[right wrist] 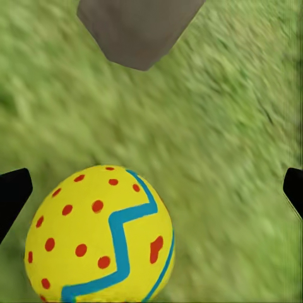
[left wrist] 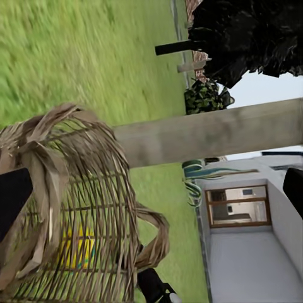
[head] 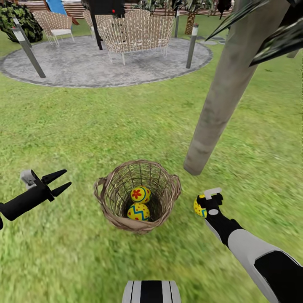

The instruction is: Take the three Easter eggs out of the wicker basket on the lawn in the garden, then place them on the lawn next to a single tree (choose any tree) so that all three eggs are next to the same tree and none are left in the basket.

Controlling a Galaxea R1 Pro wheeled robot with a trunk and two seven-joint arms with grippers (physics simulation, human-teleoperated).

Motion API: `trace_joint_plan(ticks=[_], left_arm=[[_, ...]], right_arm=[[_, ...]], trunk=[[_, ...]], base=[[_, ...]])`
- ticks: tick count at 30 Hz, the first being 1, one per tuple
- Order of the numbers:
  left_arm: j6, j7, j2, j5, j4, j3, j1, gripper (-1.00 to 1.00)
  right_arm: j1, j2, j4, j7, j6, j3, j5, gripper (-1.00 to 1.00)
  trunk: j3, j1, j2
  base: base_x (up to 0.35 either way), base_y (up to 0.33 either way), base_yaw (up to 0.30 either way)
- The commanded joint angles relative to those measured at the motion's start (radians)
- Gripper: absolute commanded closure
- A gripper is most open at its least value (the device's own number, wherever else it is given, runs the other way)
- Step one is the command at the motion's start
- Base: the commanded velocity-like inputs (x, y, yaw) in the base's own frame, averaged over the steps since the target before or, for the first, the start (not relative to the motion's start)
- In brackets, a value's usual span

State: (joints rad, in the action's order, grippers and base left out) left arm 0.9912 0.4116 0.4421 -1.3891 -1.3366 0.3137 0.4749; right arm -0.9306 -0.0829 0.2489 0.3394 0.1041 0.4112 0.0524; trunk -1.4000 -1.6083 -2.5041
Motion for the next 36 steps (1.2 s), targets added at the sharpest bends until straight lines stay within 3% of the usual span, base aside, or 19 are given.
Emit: trace_joint_plan(ticks=[1,4,8,14,17,19,23,27,34,36], left_arm=[[0.004,0.006,0.0,0.005,0.0,0.001,0.001,-1.0],[0.005,0.006,0.0,0.005,-0.005,0.0,0.001,-1.0],[0.006,0.006,0.0,0.004,-0.007,-0.002,0.001,-1.0],[0.005,0.006,0.0,0.004,-0.007,-0.028,0.001,-1.0],[0.004,0.005,0.0,0.005,-0.007,-0.03,0.001,-1.0],[0.004,0.006,0.0,0.005,-0.008,-0.03,0.001,-1.0],[0.004,0.005,0.0,0.004,-0.007,-0.03,0.001,-1.0],[0.004,0.004,0.0,0.005,-0.007,-0.029,0.001,-1.0],[0.004,0.001,0.001,0.005,-0.003,-0.028,0.001,-1.0],[0.004,0.001,0.001,0.005,-0.003,-0.028,0.001,-1.0]], right_arm=[[0.0,-0.001,0.0,0.005,0.001,0.007,0.006,-1.0],[0.0,-0.008,-0.001,0.004,-0.037,0.006,0.006,-1.0],[0.0,-0.022,0.049,-0.02,-0.215,-0.002,0.015,-1.0],[0.0,-0.124,0.146,-0.312,-0.439,-0.013,0.021,-1.0],[0.0,-0.153,0.178,-0.404,-0.5,-0.039,0.02,-1.0],[0.0,-0.157,0.181,-0.472,-0.531,-0.046,0.02,-1.0],[0.0,-0.193,0.186,-0.602,-0.553,-0.052,0.02,-1.0],[0.0,-0.207,0.218,-0.626,-0.573,-0.051,0.02,-1.0],[0.0,-0.207,0.238,-0.667,-0.624,-0.051,0.02,-1.0],[0.0,-0.21,0.243,-0.713,-0.625,-0.052,0.02,-1.0]], trunk=[[0.003,0.001,0.0],[0.015,0.002,0.001],[0.03,0.004,0.002],[0.054,0.006,0.003],[0.065,0.008,0.004],[0.072,0.011,0.01],[0.085,0.027,0.038],[0.097,0.042,0.066],[0.119,0.069,0.115],[0.126,0.077,0.129]], base=[[0.0,0.0,0.0],[0.0,0.0,0.0],[0.0,0.0,0.0],[0.0,0.0,0.0],[0.0,0.0,0.0],[0.0,0.0,0.0],[0.0,0.0,0.0],[0.0,0.0,0.0],[-0.035,0.0,0.0],[-0.25,0.0,0.0]])
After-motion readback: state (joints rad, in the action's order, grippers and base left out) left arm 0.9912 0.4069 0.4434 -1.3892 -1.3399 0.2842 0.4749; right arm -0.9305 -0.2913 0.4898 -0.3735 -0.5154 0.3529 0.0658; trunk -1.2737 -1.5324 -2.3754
